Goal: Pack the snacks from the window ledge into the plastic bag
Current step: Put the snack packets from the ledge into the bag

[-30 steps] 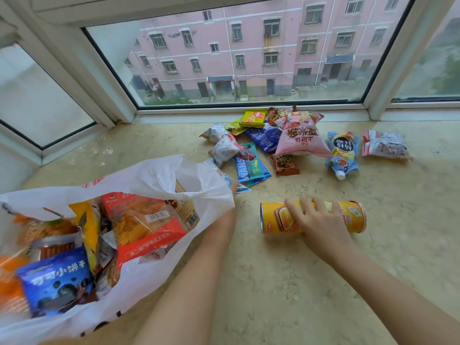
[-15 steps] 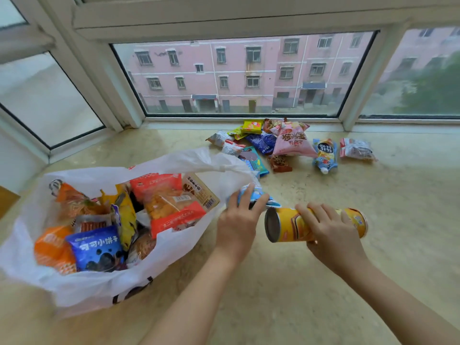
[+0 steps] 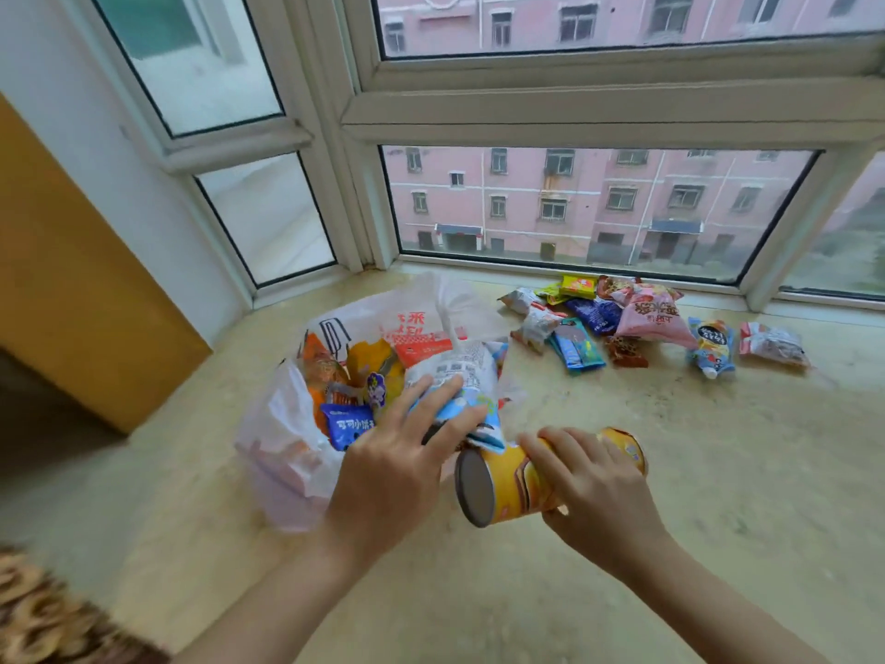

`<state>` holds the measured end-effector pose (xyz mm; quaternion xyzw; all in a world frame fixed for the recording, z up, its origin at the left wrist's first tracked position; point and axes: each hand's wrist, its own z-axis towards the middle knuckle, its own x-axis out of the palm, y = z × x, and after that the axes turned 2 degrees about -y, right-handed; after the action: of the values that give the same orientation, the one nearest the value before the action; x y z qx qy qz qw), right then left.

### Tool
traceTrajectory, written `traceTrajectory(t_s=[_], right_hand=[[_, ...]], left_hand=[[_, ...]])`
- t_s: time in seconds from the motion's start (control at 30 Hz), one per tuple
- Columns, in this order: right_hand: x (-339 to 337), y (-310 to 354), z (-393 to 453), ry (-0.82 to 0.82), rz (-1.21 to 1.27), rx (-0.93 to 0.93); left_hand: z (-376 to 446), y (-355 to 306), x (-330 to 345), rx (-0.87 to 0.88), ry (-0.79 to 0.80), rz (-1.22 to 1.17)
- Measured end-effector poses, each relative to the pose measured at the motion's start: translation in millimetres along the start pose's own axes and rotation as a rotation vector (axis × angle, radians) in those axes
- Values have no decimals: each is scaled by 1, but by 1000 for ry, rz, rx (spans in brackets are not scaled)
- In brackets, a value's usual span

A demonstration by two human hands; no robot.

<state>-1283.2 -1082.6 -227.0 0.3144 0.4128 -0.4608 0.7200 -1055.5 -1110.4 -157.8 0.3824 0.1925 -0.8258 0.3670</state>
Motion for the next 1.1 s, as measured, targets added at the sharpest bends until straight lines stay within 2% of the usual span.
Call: traceTrajectory(t_s=[0.2, 0.4, 0.47, 0.6, 0.8, 1.0, 1.1], right_hand=[[2, 45, 16, 46, 10, -120], [1, 69, 39, 76, -15, -221], [3, 74, 48, 83, -30, -242], [10, 81, 64, 99, -29, -256], [25, 93, 87, 75, -32, -310], [39, 96, 130, 57, -35, -284], [53, 83, 157, 139, -58, -217]], left_hand=[[-35, 41, -41, 43, 25, 208], [-10, 59, -20, 61, 71, 369], [1, 68, -8, 79, 169, 417], [3, 96, 25, 35, 512, 459], [-18, 143, 55, -137, 759, 447], [-9, 171, 30, -151, 831, 328], [-1, 182, 27, -202, 875, 303]])
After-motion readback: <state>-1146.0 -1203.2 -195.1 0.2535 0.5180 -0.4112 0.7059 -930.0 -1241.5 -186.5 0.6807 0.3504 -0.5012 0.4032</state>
